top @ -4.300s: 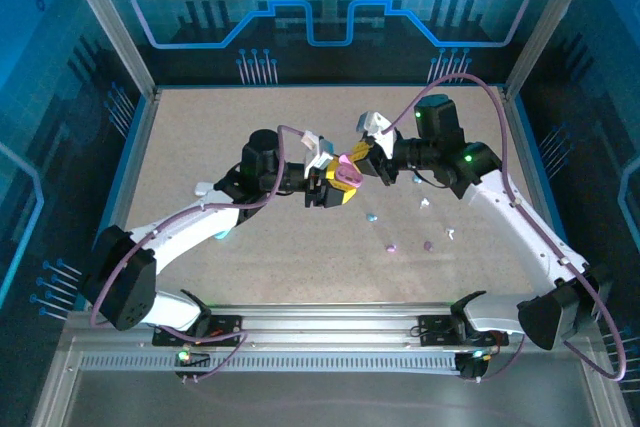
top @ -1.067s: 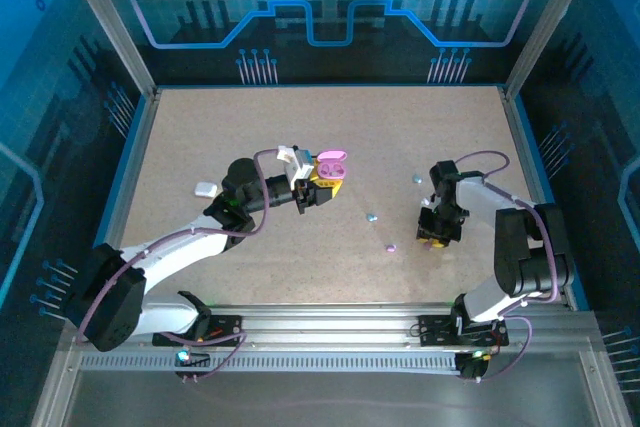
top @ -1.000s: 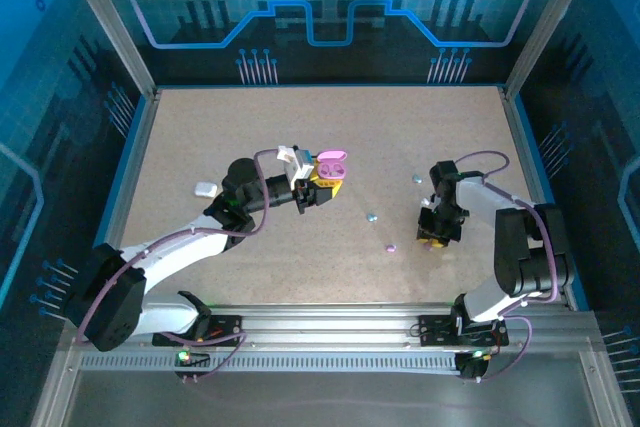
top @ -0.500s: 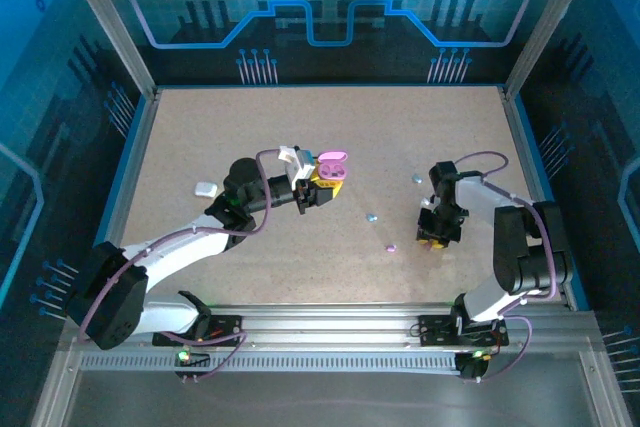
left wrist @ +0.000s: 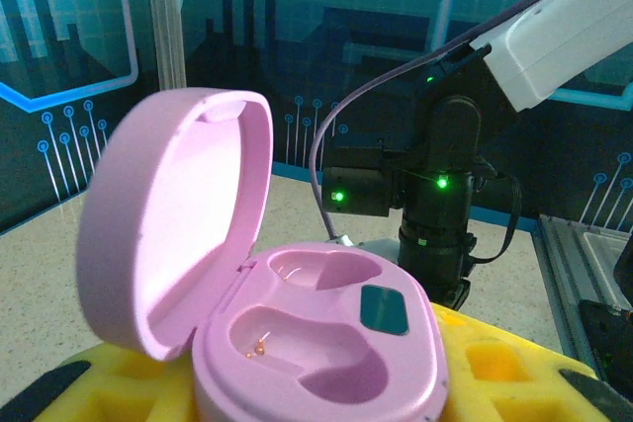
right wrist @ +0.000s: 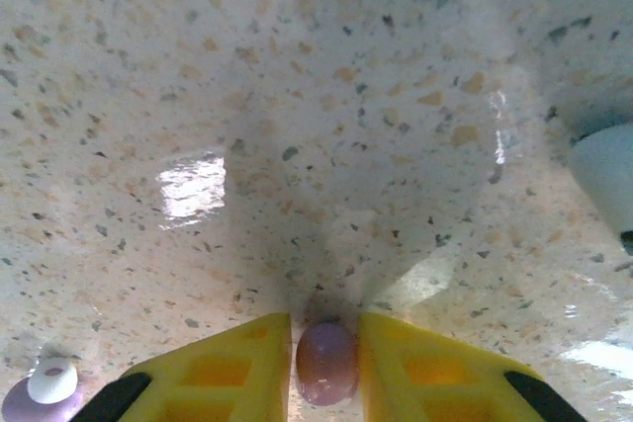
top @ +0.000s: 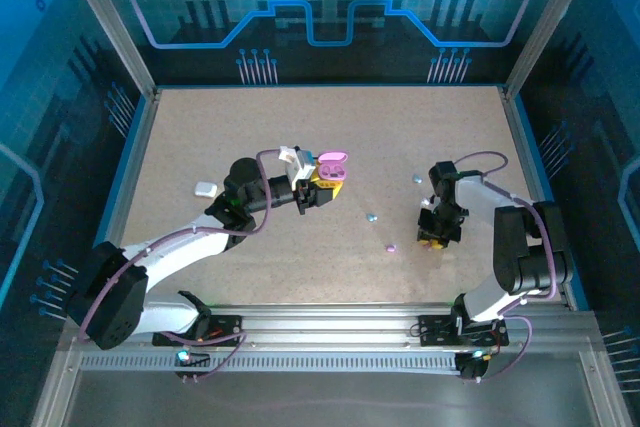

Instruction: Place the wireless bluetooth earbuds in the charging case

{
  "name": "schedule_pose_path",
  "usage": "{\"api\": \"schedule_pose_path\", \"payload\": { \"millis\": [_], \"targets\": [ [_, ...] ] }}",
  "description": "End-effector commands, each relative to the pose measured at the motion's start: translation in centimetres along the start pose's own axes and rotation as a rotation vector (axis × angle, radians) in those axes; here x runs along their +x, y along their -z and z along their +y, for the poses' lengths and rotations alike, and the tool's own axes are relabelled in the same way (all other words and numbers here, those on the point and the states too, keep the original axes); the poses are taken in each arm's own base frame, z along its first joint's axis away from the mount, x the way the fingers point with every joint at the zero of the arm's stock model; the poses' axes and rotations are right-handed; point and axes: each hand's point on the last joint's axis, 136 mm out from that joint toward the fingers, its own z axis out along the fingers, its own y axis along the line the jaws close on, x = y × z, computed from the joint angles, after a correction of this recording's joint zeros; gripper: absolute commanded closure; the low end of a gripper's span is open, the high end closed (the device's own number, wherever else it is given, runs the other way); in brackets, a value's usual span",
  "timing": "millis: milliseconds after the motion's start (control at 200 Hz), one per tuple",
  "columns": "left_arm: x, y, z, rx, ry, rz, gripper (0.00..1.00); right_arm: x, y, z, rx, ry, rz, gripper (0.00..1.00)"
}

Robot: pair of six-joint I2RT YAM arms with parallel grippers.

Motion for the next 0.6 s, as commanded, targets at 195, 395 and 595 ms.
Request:
{"api": "schedule_pose_path", "payload": {
  "millis": [195, 395, 595],
  "targets": [
    [-1.56, -0.35, -0.54, 0.033, -0.023, -0.034, 0.69, -0.17, 0.08, 0.11, 0.021, 0.018, 0.014, 0.74],
    [-1.5, -0.3, -0.51, 0.031, -0.021, -0.033, 0.69, -0.12, -0.12, 0.21, 0.018, 0.022, 0.026, 0.76],
    [-1.44, -0.28, -0.55, 0.03, -0.022, -0.032, 0.69, -0.01, -0.26, 0.06, 0.027, 0.019, 0.034, 0.81]
  ]
}}
